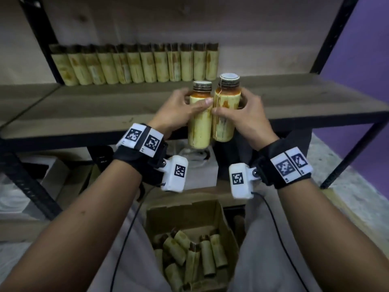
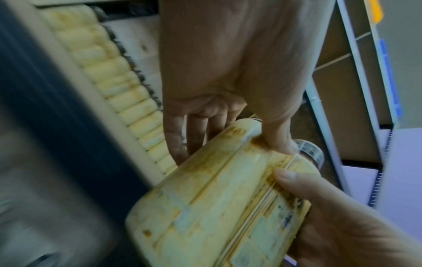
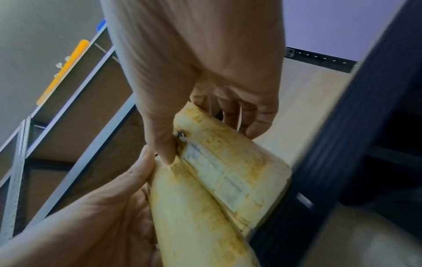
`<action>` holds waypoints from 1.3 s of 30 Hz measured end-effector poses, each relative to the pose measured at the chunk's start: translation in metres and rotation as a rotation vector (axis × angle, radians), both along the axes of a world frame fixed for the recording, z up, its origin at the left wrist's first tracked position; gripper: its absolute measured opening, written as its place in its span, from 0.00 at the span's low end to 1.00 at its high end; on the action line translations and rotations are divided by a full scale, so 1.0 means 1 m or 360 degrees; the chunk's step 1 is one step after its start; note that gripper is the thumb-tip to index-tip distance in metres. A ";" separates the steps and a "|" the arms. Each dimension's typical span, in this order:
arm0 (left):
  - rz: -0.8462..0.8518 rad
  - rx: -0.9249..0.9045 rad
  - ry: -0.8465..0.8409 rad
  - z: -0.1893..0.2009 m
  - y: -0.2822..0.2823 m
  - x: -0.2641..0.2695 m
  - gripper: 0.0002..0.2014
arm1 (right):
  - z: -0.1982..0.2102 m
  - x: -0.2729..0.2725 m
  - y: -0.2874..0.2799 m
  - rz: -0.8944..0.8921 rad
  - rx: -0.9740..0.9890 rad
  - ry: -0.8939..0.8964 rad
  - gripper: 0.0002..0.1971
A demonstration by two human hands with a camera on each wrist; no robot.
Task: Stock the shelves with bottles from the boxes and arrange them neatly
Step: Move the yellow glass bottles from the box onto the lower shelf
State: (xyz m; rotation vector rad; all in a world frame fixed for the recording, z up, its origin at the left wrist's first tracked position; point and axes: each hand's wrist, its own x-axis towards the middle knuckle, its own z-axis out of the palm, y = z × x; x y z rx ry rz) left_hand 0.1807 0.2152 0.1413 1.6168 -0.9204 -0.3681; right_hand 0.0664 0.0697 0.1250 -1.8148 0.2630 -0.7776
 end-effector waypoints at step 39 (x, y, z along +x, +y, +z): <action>0.0522 0.0725 -0.0992 0.063 -0.345 0.276 0.20 | 0.054 0.281 -0.330 -0.0623 -0.0394 0.0827 0.20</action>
